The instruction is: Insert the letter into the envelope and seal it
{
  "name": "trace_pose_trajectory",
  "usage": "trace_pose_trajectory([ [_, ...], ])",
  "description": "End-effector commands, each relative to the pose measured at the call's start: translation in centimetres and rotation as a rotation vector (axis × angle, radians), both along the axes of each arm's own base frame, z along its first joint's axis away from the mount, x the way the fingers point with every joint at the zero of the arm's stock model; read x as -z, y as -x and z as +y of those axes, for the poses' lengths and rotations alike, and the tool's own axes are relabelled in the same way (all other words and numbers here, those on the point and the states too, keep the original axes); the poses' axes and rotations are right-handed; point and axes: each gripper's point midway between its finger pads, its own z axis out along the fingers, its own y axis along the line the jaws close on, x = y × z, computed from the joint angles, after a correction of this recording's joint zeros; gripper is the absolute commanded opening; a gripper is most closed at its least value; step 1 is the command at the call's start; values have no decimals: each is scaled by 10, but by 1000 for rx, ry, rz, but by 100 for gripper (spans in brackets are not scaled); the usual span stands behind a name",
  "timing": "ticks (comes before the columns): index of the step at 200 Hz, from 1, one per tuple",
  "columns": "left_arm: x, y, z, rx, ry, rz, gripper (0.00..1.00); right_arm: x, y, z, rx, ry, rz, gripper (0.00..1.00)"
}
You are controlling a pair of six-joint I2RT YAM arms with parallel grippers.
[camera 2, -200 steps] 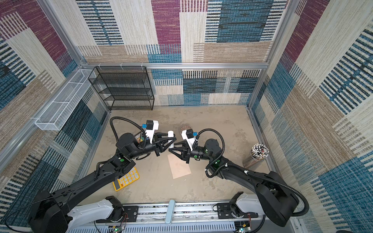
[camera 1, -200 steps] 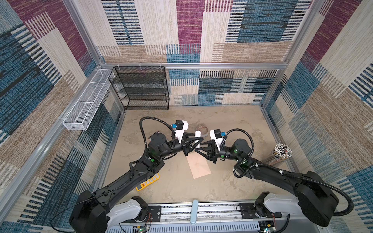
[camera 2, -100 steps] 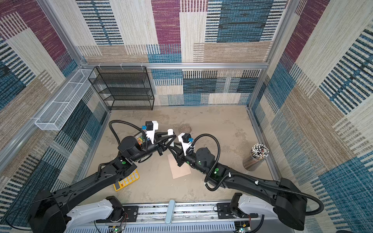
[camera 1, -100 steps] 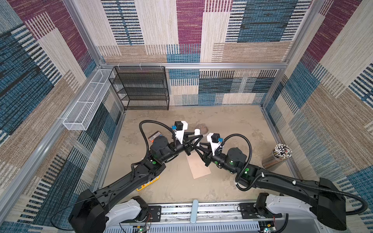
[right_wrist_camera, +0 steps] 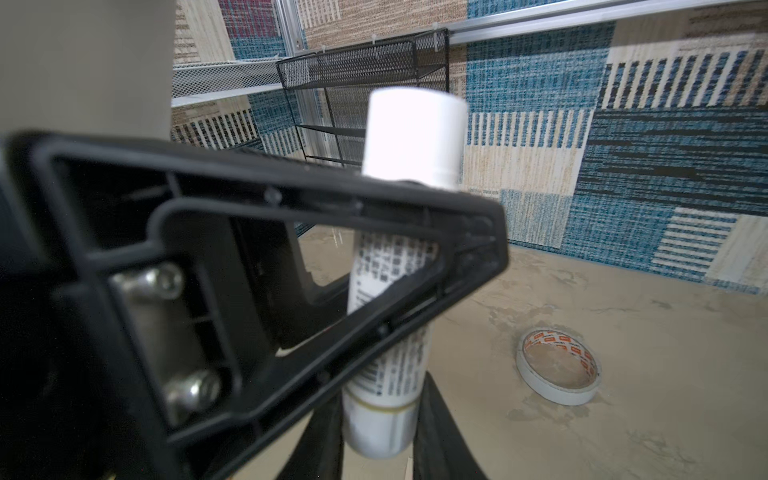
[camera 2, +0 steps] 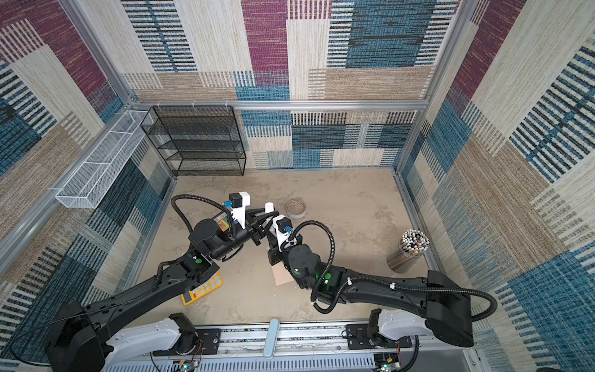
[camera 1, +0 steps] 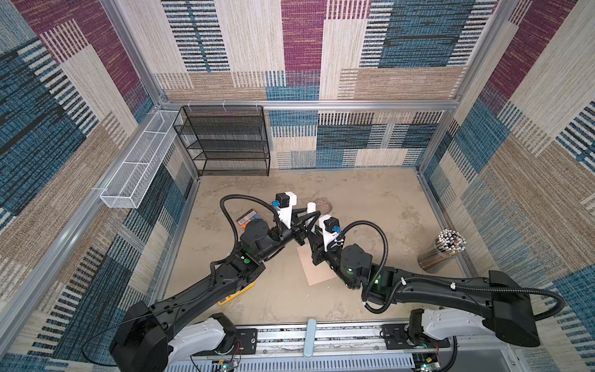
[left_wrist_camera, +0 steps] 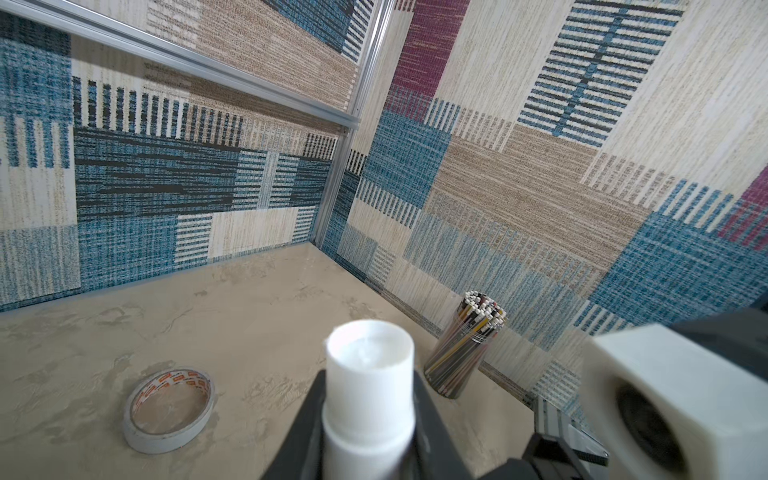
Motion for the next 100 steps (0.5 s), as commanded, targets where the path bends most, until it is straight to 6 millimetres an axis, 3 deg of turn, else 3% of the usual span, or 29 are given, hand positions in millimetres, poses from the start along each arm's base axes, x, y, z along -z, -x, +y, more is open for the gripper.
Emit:
trace_pose_trajectory([
  [1,28,-4,2,-29,-80,64,0,-37,13,17,-94,-98,-84,27],
  [26,21,-5,11,-73,-68,39,0,-17,13,11,-77,-33,-81,44],
  [50,11,-6,22,-103,-70,11,0,11,7,-2,-37,59,-62,53],
  [81,2,-6,35,-113,-70,-4,0,37,-2,-36,9,112,-26,57],
  [100,5,-4,38,-102,-79,-4,0,43,-10,-63,46,123,-22,57],
])
